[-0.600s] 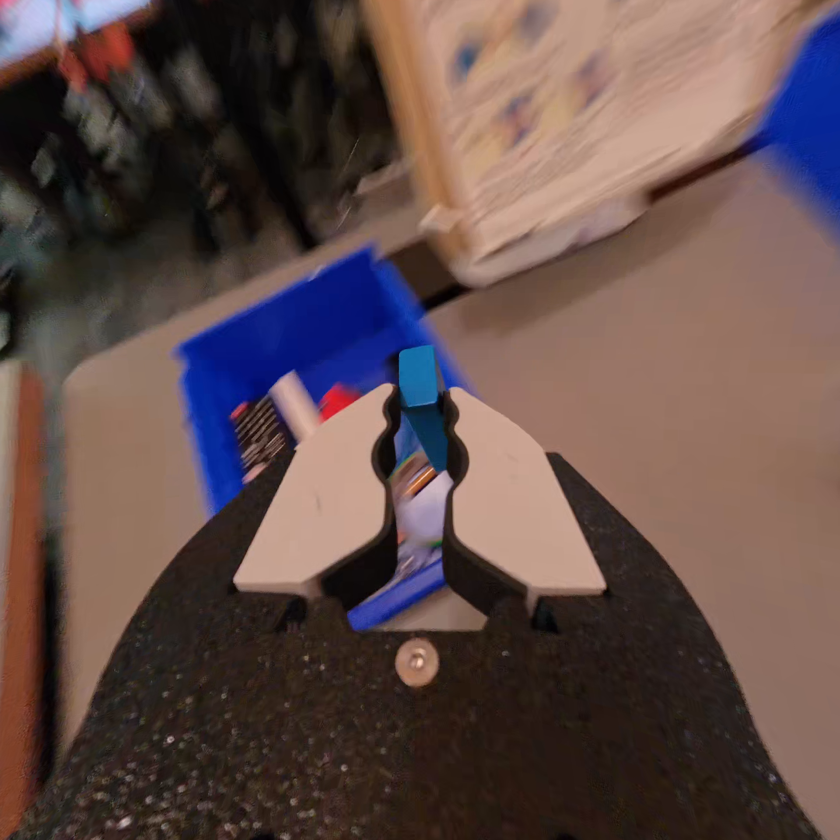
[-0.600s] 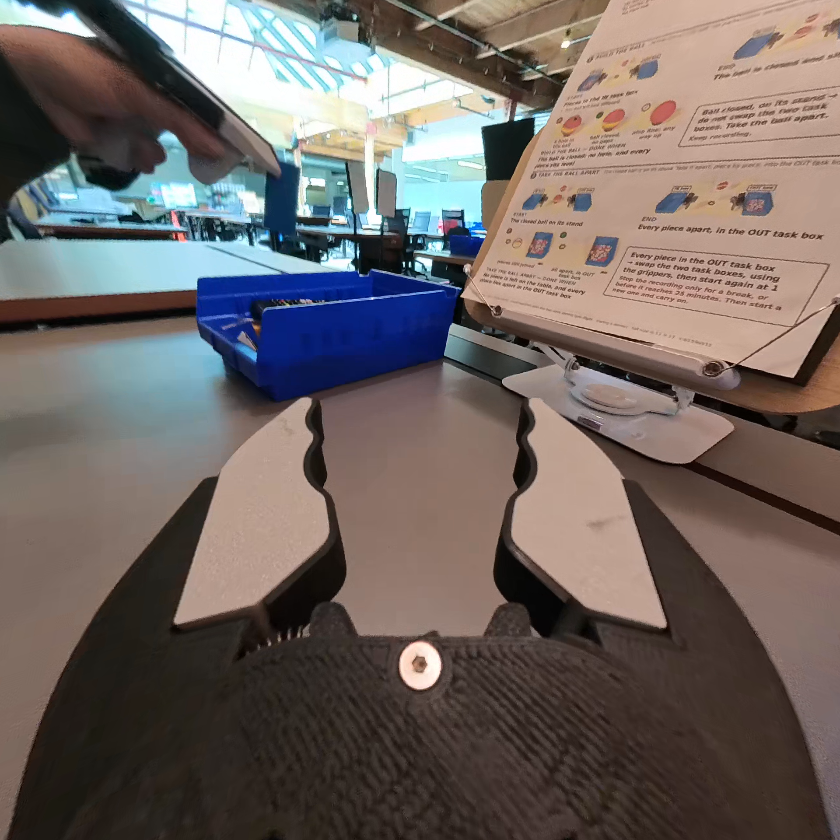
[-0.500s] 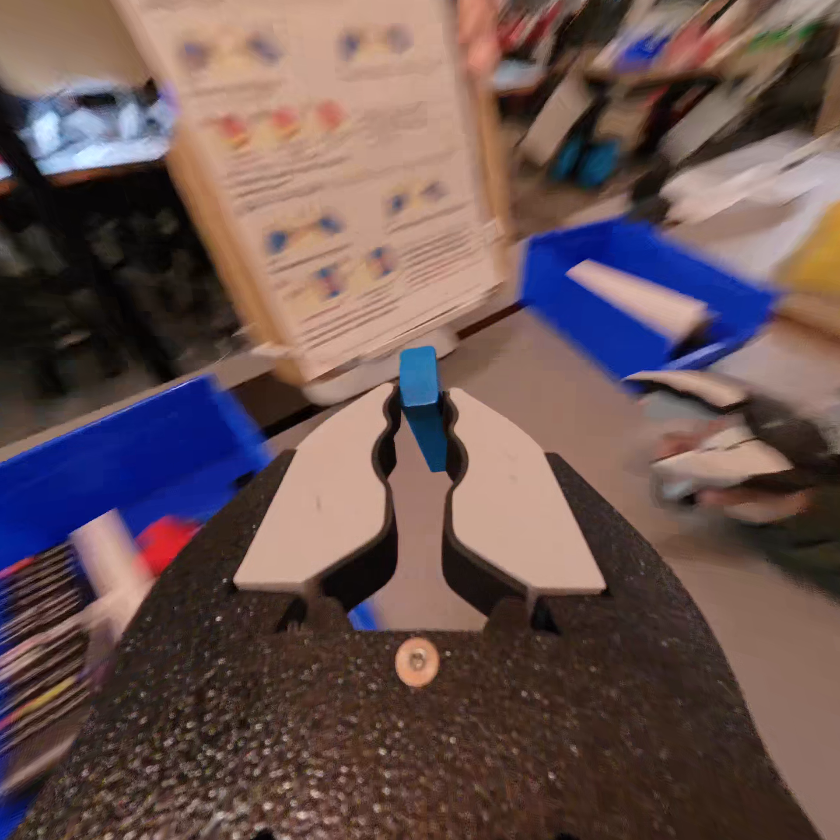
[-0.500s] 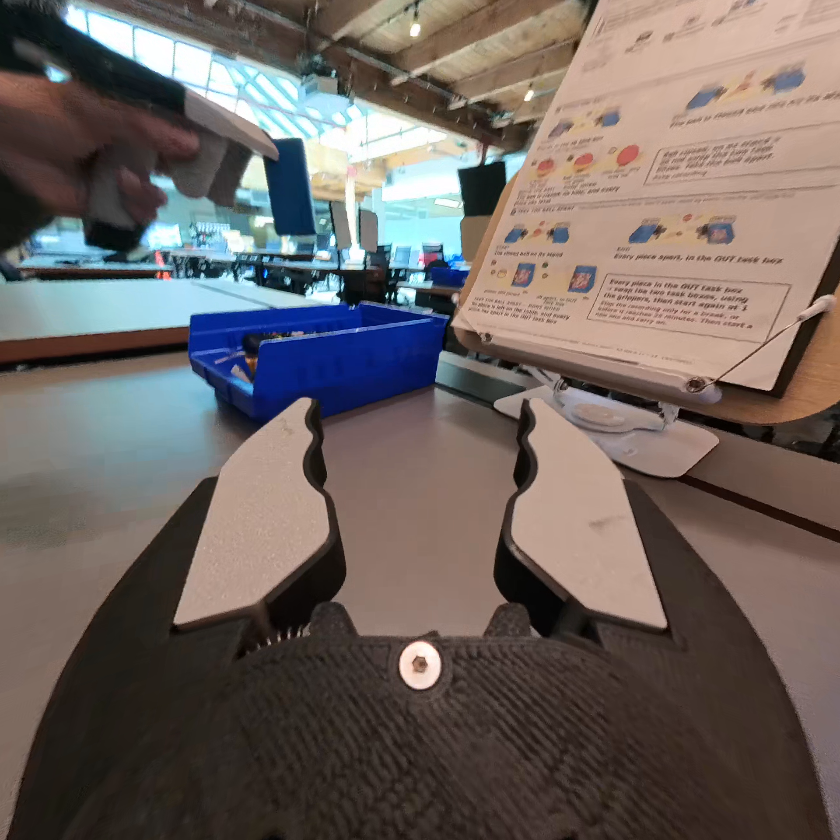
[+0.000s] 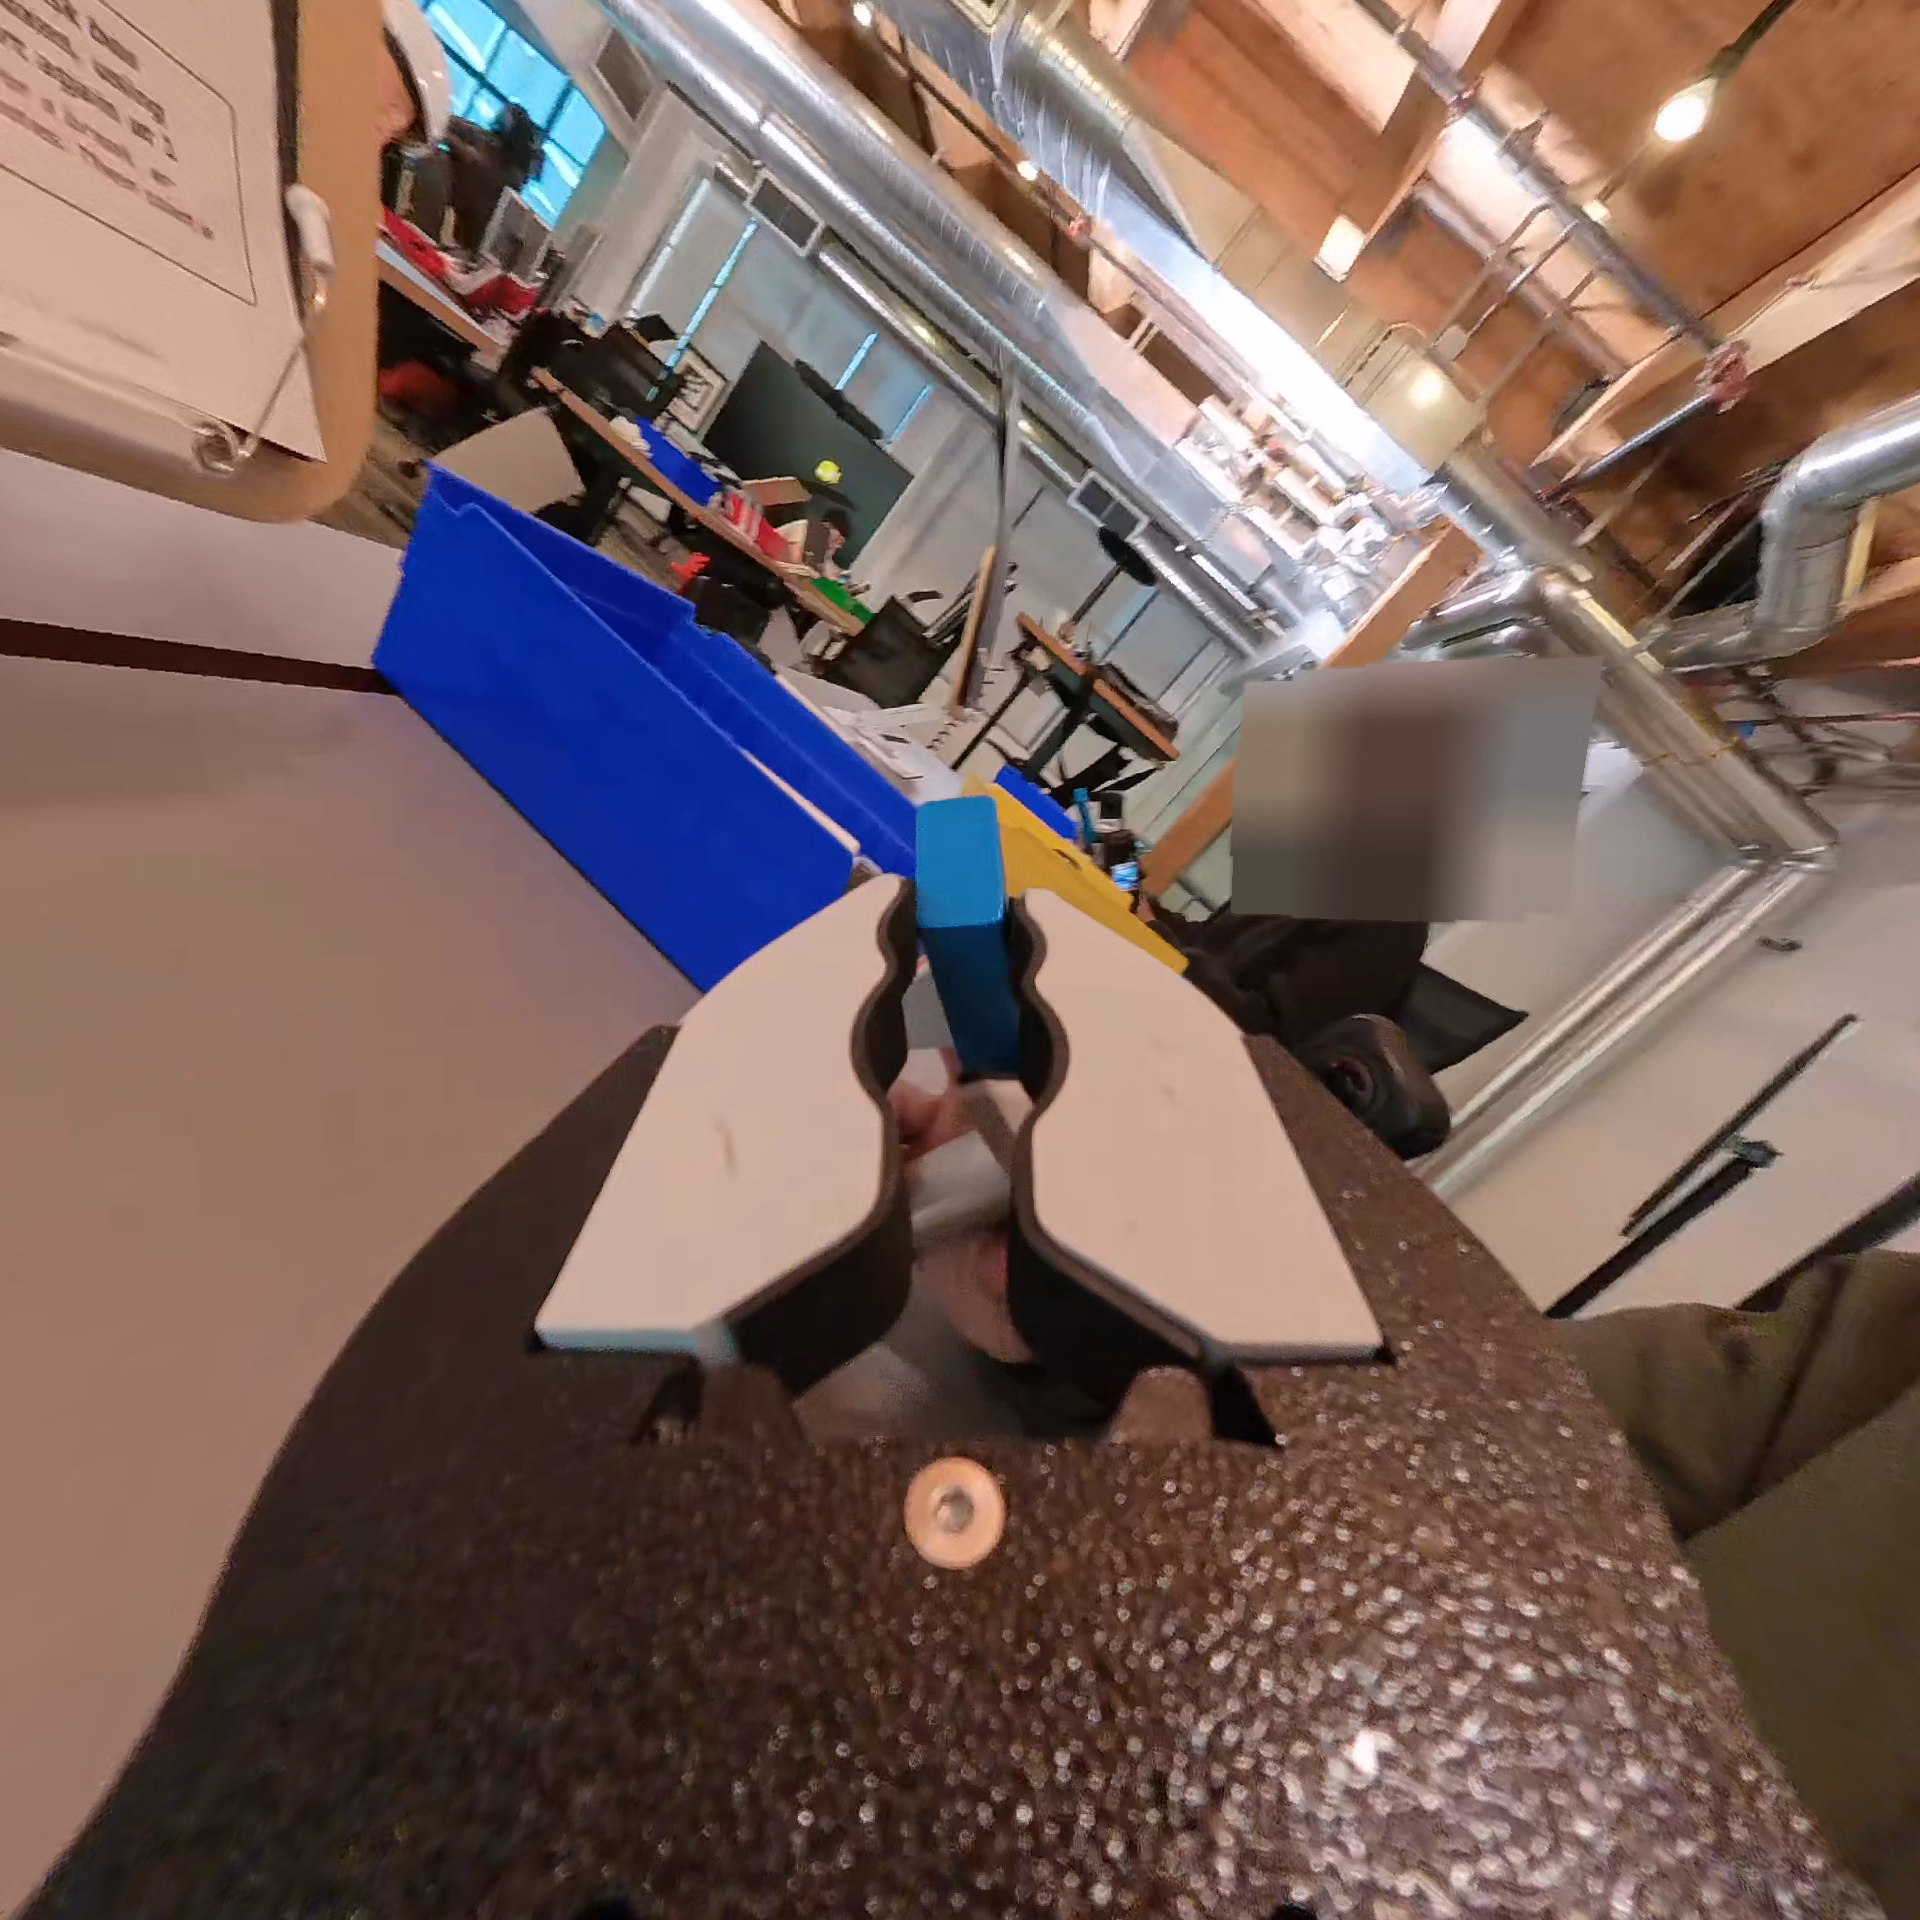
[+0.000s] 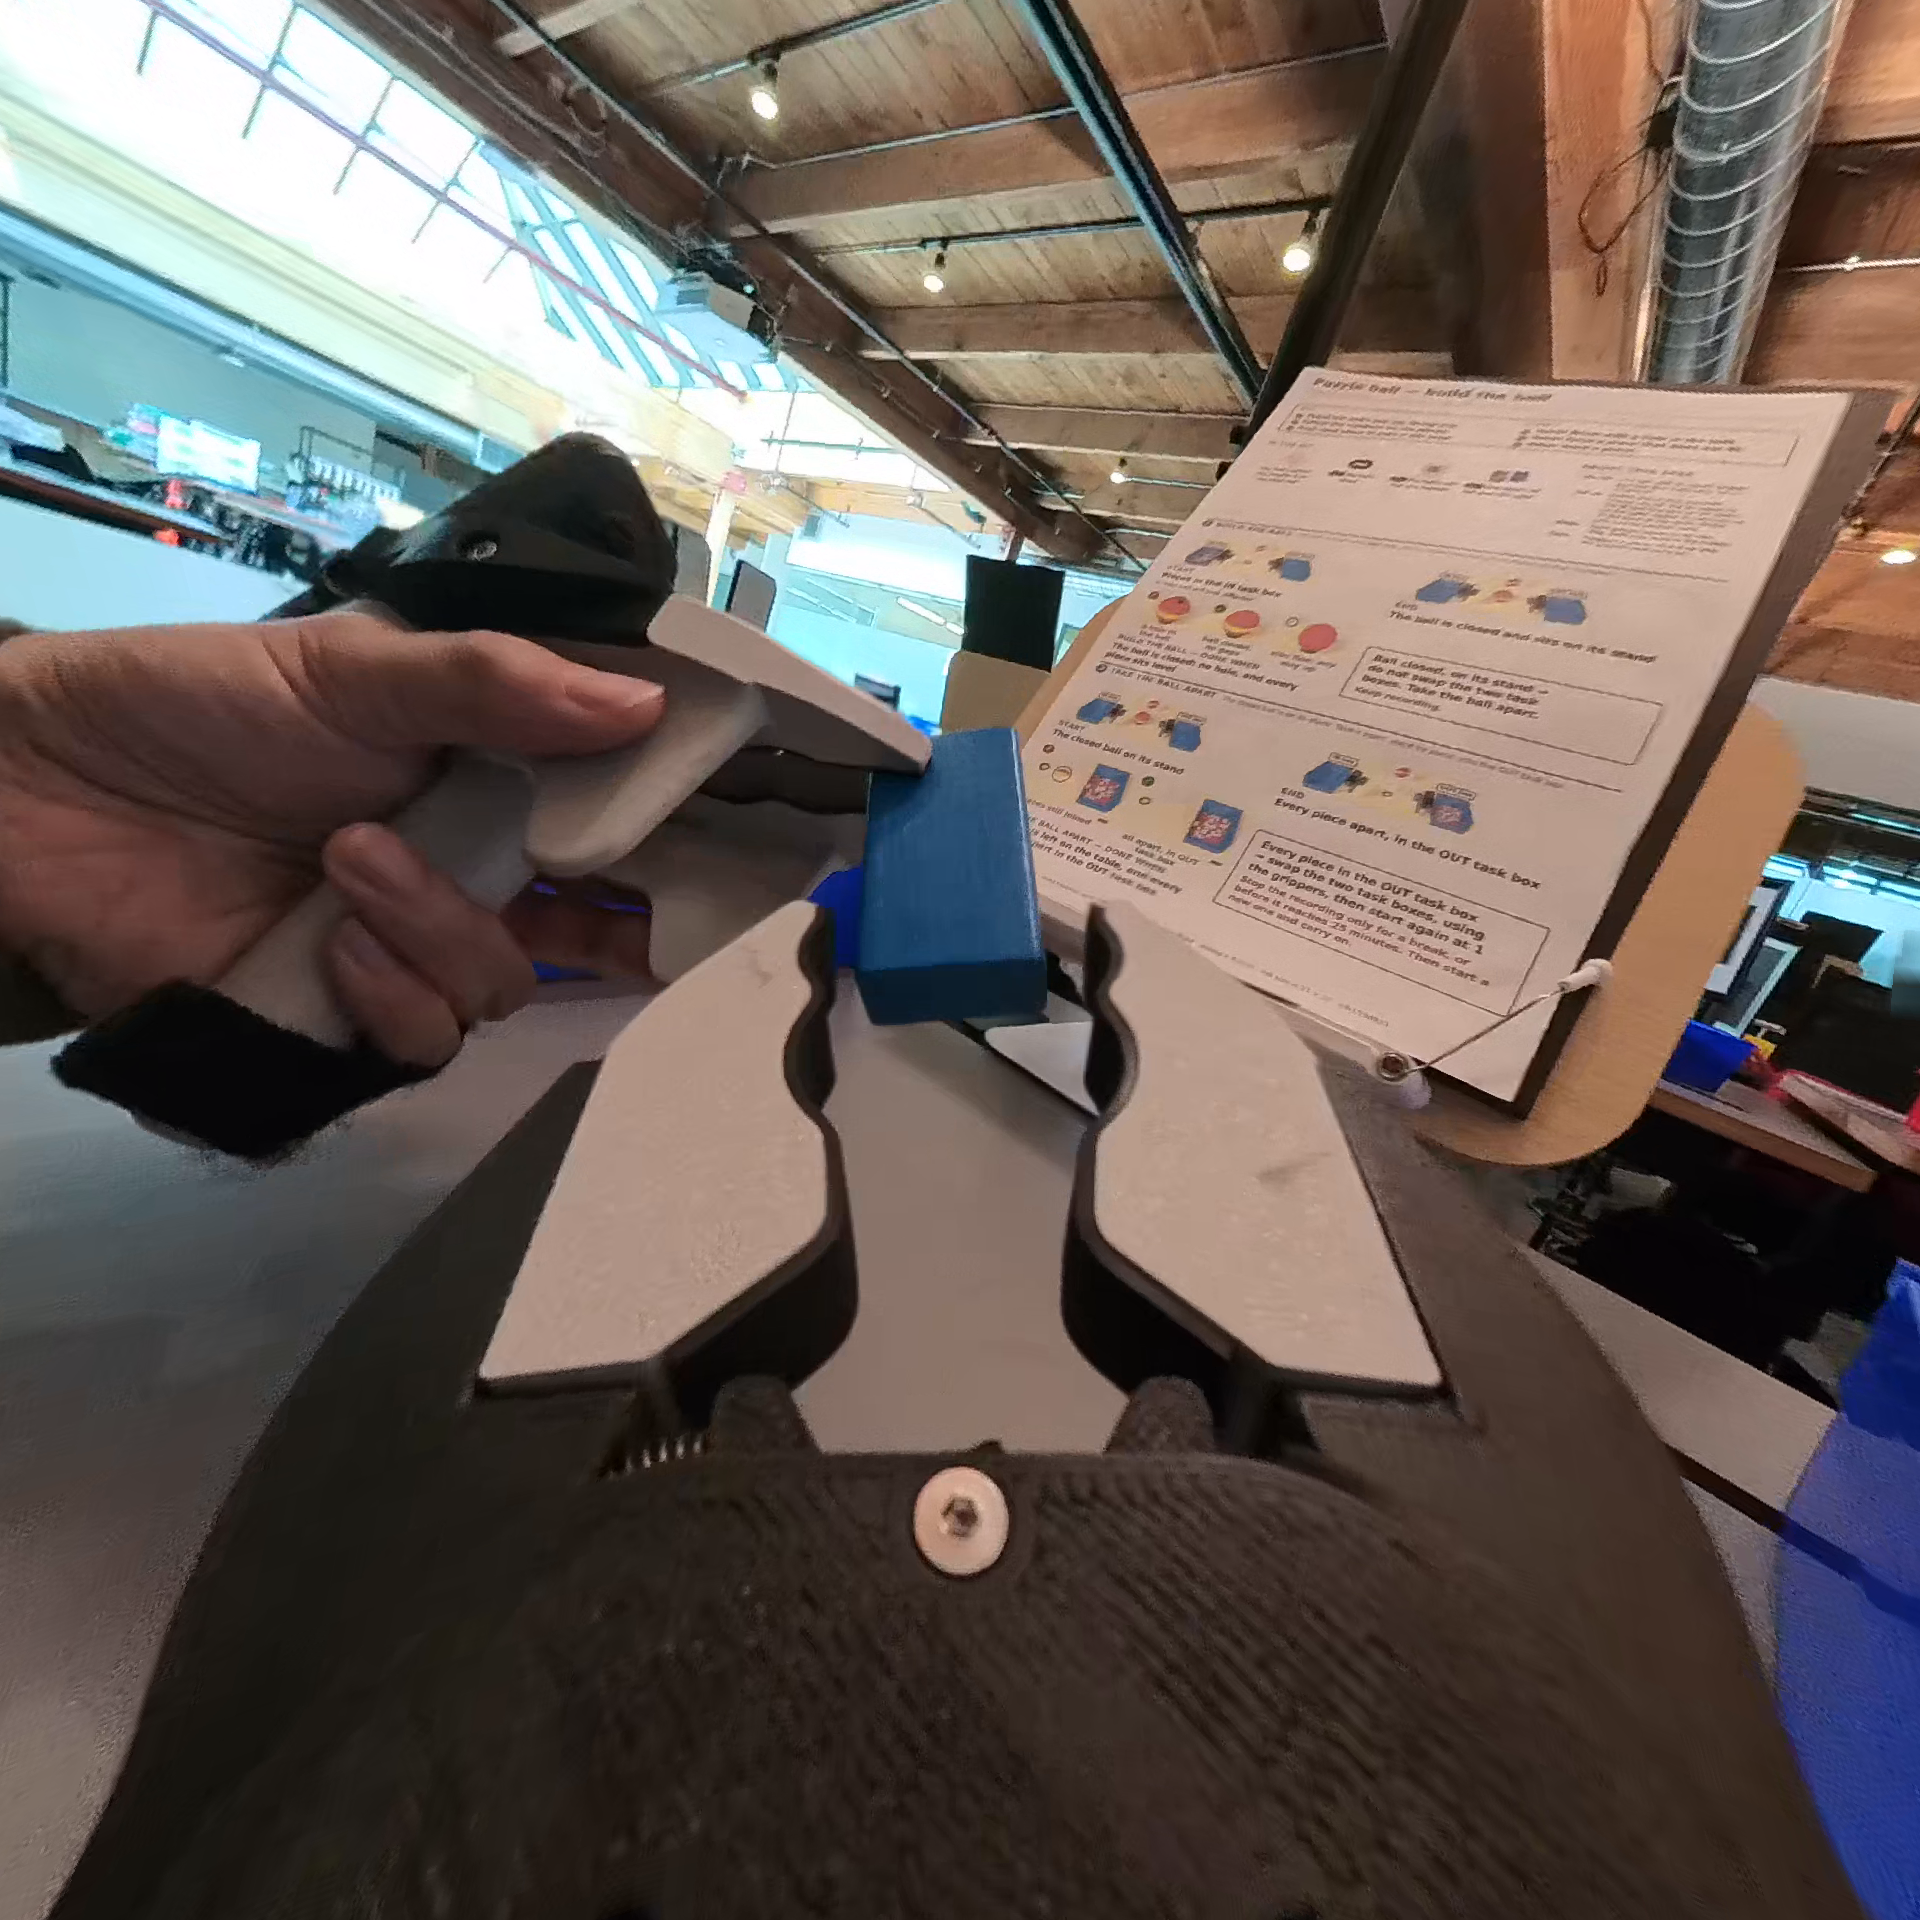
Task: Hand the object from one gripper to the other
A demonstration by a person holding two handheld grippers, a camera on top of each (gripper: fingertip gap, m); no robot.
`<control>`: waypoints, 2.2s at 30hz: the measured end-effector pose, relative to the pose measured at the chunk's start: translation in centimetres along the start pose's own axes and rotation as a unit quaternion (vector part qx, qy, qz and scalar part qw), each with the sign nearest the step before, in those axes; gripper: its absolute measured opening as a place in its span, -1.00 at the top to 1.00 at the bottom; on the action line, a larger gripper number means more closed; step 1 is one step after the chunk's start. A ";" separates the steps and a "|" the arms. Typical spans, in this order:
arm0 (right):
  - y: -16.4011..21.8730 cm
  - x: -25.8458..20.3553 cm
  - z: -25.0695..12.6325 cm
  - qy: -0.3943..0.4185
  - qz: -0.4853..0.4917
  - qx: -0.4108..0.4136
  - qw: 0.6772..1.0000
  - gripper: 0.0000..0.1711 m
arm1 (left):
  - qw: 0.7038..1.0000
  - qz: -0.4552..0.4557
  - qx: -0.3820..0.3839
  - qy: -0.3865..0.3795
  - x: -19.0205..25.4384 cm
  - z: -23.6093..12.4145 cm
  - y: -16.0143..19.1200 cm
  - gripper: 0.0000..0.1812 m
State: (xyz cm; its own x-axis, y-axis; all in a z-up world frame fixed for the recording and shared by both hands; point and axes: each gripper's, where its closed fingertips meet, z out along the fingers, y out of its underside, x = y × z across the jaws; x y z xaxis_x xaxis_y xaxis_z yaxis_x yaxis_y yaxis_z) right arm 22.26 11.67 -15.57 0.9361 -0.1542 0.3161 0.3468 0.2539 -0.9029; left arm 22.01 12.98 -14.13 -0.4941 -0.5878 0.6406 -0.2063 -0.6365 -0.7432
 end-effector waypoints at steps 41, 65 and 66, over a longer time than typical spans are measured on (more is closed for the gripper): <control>3.7 -4.9 -6.1 -0.407 0.428 -0.247 0.768 0.60 | 0.716 0.655 -0.237 -0.053 -0.5 -2.3 8.3 0.80; -1.7 -1.1 -2.6 -0.281 0.287 0.015 0.916 1.00 | 0.972 0.214 -0.006 0.092 4.1 -0.9 4.3 0.82; -2.0 -1.1 -2.9 -0.290 0.297 0.026 0.909 1.00 | 0.972 0.215 0.005 0.091 4.1 -1.0 3.9 0.82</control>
State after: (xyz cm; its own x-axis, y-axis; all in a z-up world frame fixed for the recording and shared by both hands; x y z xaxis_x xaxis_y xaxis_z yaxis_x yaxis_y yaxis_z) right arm 20.38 8.56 -14.94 0.8279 0.5501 -0.1100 -0.2430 0.1749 -0.9541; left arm 18.34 8.56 -14.62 -0.6742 -0.7029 0.2266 0.0591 -0.3572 -0.9322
